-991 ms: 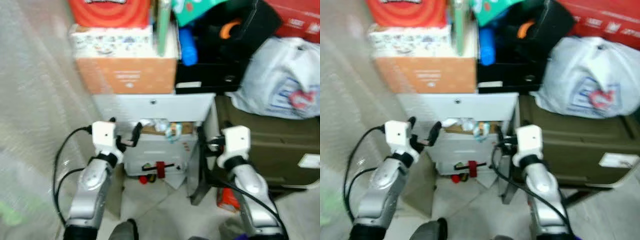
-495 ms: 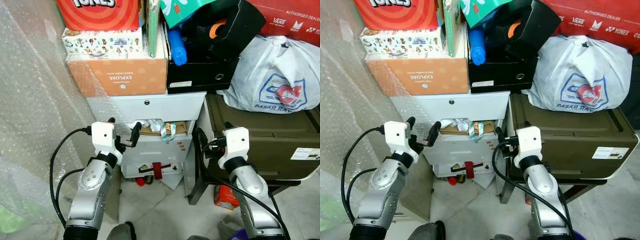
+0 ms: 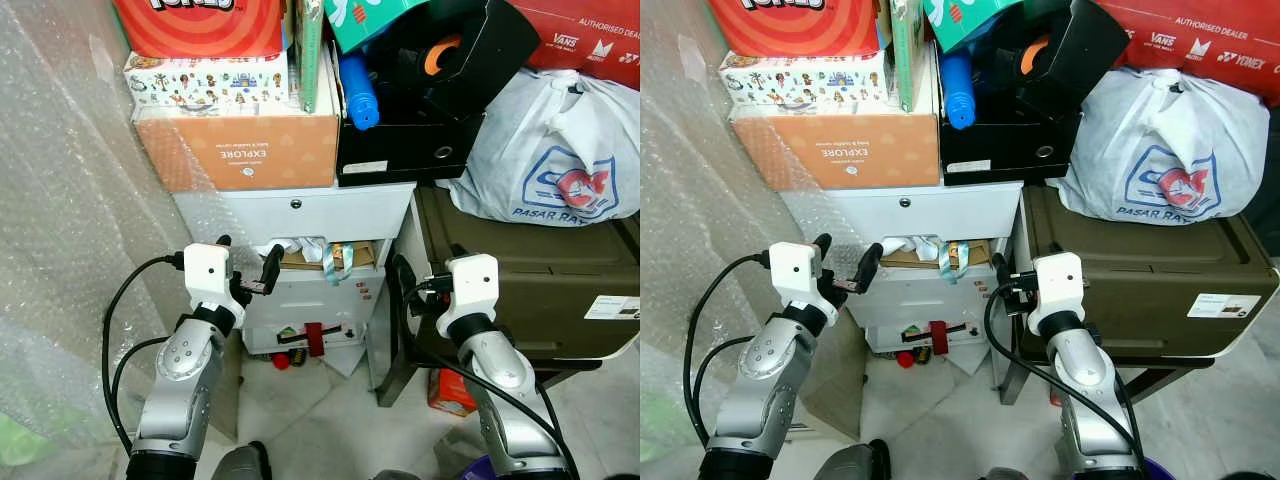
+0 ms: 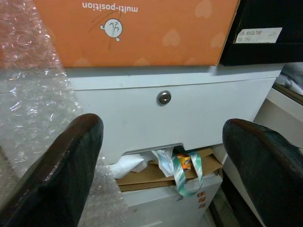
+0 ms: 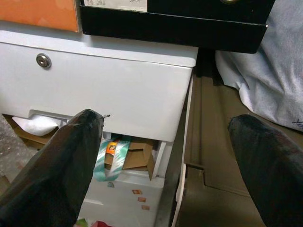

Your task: Clean up the room

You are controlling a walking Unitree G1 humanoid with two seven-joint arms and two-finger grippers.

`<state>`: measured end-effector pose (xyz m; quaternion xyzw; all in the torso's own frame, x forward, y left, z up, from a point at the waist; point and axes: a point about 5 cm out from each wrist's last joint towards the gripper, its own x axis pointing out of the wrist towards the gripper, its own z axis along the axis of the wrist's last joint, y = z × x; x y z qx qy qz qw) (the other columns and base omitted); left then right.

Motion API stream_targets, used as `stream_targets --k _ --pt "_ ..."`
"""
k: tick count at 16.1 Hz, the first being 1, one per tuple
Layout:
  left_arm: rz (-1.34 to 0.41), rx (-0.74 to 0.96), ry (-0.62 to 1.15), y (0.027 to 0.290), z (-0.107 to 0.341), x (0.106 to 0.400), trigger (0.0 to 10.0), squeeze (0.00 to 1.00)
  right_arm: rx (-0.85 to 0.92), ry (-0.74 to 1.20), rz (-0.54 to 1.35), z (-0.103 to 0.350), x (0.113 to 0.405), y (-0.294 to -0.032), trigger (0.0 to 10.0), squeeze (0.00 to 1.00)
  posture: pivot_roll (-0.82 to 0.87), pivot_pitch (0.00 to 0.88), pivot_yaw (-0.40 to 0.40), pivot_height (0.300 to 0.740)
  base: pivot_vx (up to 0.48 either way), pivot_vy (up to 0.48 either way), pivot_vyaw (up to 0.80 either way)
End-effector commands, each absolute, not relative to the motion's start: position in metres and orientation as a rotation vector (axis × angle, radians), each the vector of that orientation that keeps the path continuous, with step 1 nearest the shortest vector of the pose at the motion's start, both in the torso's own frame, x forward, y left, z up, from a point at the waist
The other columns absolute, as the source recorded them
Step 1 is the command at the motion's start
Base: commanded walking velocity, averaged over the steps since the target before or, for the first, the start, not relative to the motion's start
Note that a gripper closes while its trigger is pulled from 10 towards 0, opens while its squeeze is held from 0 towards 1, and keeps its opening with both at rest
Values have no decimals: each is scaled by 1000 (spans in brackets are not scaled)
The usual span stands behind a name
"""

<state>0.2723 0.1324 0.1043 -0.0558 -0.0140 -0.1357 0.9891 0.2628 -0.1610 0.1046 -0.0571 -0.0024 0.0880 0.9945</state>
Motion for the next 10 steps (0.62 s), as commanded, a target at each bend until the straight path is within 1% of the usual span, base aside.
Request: stream_targets --k 1,10 --pt "-269 -108 -24 134 105 271 10000 0 -106 6 171 104 263 -162 10000 0 -32 105 -6 740 0 0 0" --pt "-275 -99 -23 133 105 271 10000 0 -101 14 163 104 264 -164 10000 0 -35 113 -5 740 0 0 0"
